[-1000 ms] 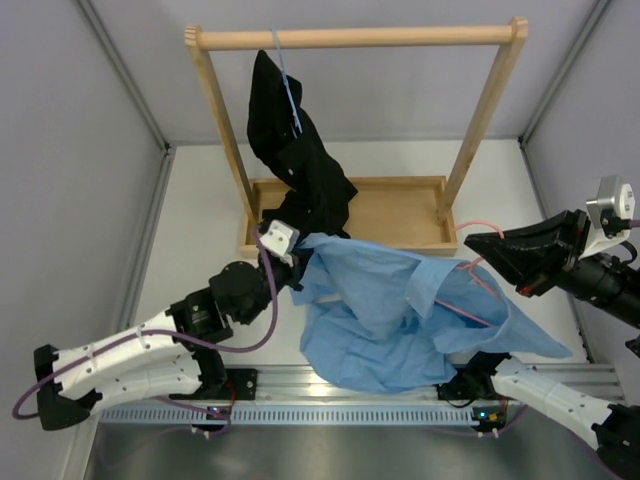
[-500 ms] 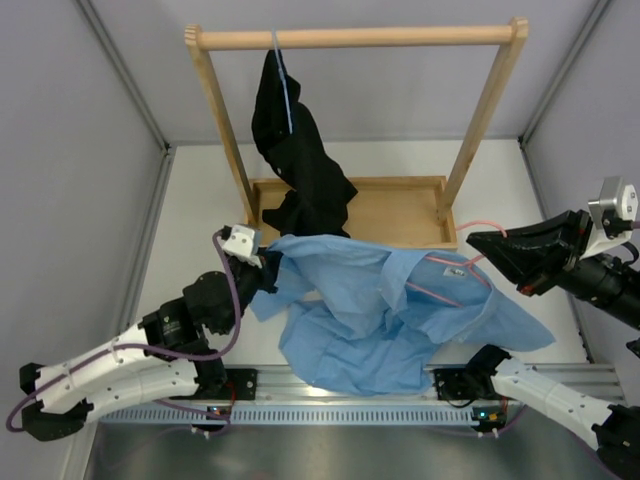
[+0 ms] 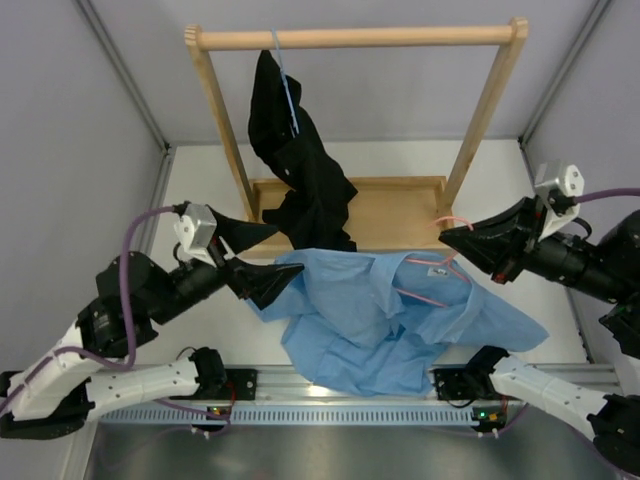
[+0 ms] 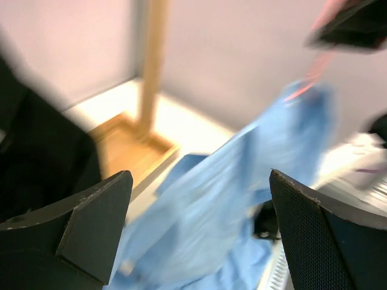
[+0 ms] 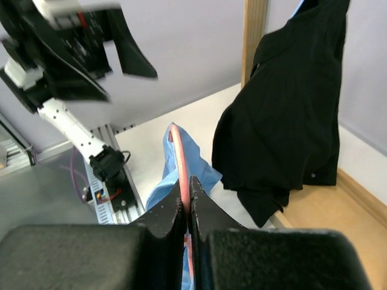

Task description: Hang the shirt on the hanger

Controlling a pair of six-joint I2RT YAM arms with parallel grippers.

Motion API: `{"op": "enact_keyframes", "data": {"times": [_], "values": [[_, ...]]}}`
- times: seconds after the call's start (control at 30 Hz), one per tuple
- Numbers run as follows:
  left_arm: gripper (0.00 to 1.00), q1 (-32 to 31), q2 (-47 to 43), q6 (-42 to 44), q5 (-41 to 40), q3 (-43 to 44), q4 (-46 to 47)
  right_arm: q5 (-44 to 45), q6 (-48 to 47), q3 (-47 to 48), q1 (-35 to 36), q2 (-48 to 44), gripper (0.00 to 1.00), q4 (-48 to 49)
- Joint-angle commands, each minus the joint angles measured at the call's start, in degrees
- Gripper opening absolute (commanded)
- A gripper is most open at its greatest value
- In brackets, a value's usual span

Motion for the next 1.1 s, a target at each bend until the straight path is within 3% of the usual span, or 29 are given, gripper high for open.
{"op": "enact_keyframes", "data": {"times": [0.0,0.13,0.3,0.43,0.63,0.8,0.97,1.07], "values": [[0.98,-0.02,12.67,3.94,22.04,9.58,-2.27,-3.34,-1.25,3.3,0.58,2.46,0.0,-0.49],[0.98,-0.29,23.15,11.82,26.44,19.78,-5.09,-8.62,-2.83,4.35,0.66,3.17,0.0,-2.43],[0.98,-0.37,30.28,23.96,35.85,21.99,-6.06,-9.33,-3.89,4.18,0.58,3.09,0.0,-4.63],[0.98,-0.37,31.86,32.57,32.53,20.77,-6.5,-11.88,-4.33,3.3,0.58,2.21,0.0,-4.72],[0.96,-0.37,32.83,35.5,37.44,19.62,-6.5,-14.26,-5.12,0.49,0.58,1.15,0.0,-4.63],[0.82,-0.37,34.41,34.97,38.67,19.71,-6.76,-15.4,-4.77,-1.27,0.58,1.06,0.0,-3.58],[0.82,-0.37,36.08,34.53,40.52,19.8,-6.76,-15.75,-4.15,-2.41,0.58,0.45,0.0,-1.56],[0.7,-0.29,36.96,34.18,41.05,19.97,-6.85,-16.01,-3.98,-3.29,0.58,-0.52,0.0,-0.41]]}}
